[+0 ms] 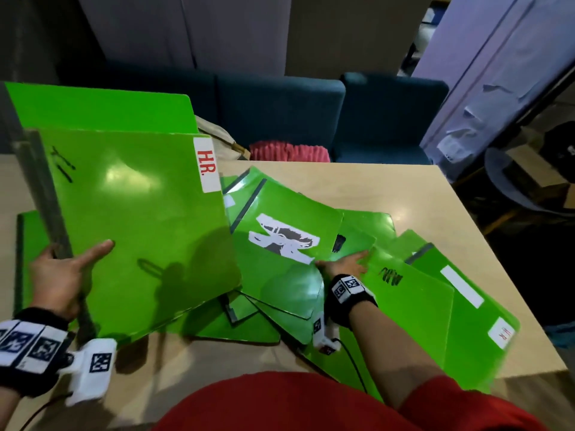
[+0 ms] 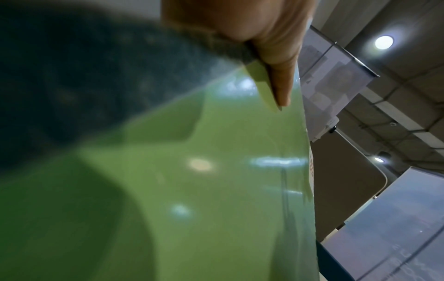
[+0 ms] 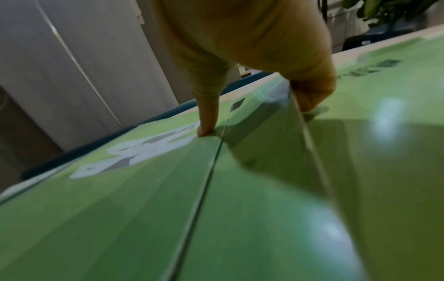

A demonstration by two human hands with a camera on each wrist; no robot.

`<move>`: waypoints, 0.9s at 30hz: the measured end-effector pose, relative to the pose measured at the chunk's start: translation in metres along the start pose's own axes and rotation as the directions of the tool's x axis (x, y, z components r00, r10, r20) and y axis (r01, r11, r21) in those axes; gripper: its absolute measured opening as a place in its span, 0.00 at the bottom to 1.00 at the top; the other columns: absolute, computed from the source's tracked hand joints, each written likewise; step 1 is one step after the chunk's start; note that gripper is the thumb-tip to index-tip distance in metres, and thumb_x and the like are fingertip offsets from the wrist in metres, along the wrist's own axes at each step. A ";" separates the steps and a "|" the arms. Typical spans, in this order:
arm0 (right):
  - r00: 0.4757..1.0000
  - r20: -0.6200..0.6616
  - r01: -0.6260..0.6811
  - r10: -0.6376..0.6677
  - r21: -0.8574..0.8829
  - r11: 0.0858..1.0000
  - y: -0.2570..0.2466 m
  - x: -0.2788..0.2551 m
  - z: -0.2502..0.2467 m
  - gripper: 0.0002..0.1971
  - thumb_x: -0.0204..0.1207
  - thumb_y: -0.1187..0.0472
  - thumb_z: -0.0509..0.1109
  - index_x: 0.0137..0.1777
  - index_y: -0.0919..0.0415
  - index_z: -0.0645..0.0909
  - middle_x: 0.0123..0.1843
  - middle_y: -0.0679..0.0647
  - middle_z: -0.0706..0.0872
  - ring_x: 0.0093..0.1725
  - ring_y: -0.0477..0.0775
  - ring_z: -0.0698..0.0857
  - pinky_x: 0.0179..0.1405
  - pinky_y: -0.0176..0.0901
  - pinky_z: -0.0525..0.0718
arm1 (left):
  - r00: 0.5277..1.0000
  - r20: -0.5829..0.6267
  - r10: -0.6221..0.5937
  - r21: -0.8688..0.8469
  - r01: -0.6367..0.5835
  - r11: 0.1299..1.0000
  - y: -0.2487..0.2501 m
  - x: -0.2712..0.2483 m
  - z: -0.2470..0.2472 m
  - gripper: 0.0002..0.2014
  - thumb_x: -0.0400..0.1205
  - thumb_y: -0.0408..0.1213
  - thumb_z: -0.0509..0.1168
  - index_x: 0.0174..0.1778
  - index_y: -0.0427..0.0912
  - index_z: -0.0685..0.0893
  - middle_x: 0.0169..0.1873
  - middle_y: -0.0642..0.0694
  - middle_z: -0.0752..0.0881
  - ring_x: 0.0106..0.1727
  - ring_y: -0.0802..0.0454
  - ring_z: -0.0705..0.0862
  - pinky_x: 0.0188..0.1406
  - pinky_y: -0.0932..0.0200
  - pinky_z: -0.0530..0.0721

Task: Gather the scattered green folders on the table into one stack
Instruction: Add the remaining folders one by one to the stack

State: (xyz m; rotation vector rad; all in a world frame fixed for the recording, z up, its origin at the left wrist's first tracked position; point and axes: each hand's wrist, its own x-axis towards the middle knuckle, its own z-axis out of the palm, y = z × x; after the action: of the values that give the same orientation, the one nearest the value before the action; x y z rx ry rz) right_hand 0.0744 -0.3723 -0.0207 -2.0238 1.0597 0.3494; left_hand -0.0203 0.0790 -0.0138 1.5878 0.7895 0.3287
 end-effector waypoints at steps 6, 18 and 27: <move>0.998 0.054 -0.033 0.018 0.304 0.952 -0.005 0.017 -0.011 0.42 0.56 0.60 0.84 0.68 0.77 0.72 0.63 0.70 0.83 0.58 0.66 0.85 0.59 0.58 0.84 | 0.998 -0.057 0.035 -0.094 -0.040 0.995 0.028 -0.033 0.005 0.30 0.55 0.51 0.82 0.50 0.42 0.85 0.52 0.36 0.88 0.49 0.38 0.86 0.54 0.36 0.85; 0.991 0.048 0.127 -0.127 0.016 0.992 -0.004 -0.042 0.040 0.62 0.62 0.58 0.81 0.81 0.55 0.33 0.81 0.66 0.57 0.75 0.69 0.70 0.70 0.58 0.73 | 0.981 -0.190 0.036 0.002 -0.037 0.999 0.046 -0.071 0.022 0.26 0.71 0.38 0.75 0.58 0.24 0.77 0.35 0.44 0.70 0.40 0.48 0.66 0.25 0.61 0.64; 0.984 0.162 0.052 -0.072 0.125 0.991 -0.034 -0.003 -0.003 0.36 0.65 0.61 0.80 0.69 0.78 0.70 0.67 0.69 0.80 0.63 0.66 0.81 0.56 0.49 0.81 | 0.974 -0.228 0.007 -0.043 -0.017 0.999 0.046 -0.059 0.003 0.21 0.64 0.47 0.78 0.42 0.42 0.75 0.26 0.47 0.66 0.38 0.49 0.67 0.40 0.50 0.69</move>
State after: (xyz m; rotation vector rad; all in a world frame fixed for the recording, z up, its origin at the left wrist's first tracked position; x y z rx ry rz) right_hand 0.0985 -0.3616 0.0006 -1.8804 0.8917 0.4049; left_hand -0.0473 0.0392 0.0430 1.5303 0.9421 0.5408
